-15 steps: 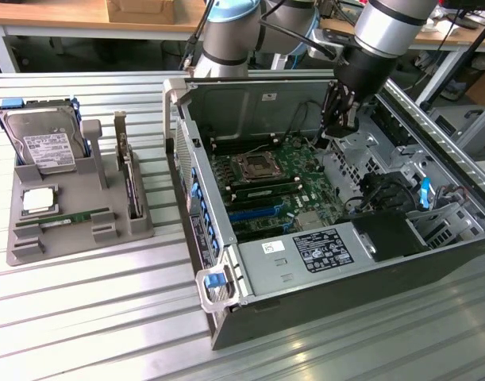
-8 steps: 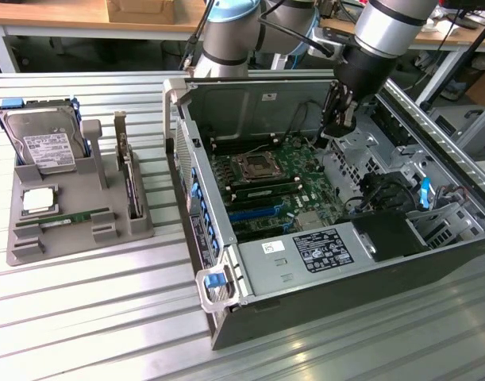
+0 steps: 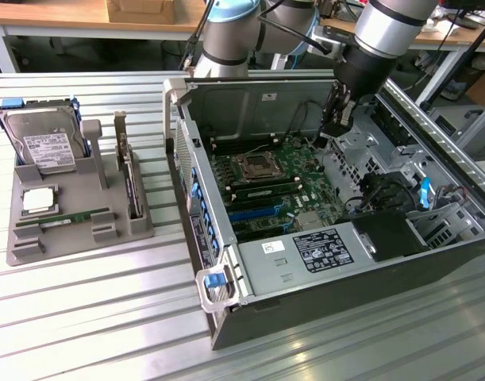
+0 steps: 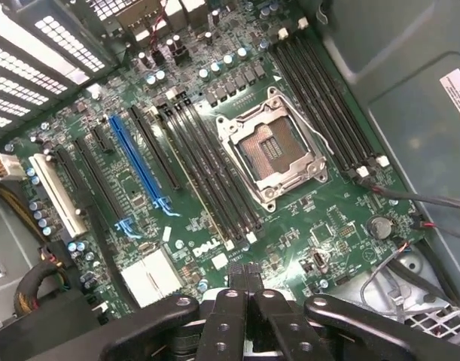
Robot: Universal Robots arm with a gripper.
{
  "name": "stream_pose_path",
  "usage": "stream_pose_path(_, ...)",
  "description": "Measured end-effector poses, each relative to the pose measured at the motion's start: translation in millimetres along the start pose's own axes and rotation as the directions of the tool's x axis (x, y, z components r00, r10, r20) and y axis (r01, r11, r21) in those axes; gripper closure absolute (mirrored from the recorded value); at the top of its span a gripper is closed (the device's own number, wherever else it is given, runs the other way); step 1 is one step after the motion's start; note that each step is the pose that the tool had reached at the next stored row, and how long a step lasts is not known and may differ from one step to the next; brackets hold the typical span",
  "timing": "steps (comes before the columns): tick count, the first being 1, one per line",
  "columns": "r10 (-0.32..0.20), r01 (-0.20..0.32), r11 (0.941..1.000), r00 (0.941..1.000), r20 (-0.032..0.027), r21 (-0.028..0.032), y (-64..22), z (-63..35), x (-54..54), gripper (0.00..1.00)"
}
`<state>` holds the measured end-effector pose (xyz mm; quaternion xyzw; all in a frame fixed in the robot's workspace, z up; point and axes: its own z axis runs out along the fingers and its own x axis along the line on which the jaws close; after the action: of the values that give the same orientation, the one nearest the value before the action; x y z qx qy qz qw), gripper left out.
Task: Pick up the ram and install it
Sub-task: 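Press down the ram until it locks into place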
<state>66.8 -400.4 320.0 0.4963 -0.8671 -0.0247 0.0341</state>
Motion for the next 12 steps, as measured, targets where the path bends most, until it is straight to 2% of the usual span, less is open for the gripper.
stream_pose_path(7, 0.081, -0.081, 0.9967, 0.9967, 0.0062, -0.0031, 0.0, 0.0, 0.0, 0.89)
stream_pose_path(11, 0.13, -0.13, 0.9915, 0.9915, 0.0097, -0.0052, 0.0, 0.0, 0.0, 0.89)
stream_pose_path(12, 0.156, -0.156, 0.9877, 0.9877, 0.0116, -0.0064, 0.0, 0.1, 0.0, 0.89)
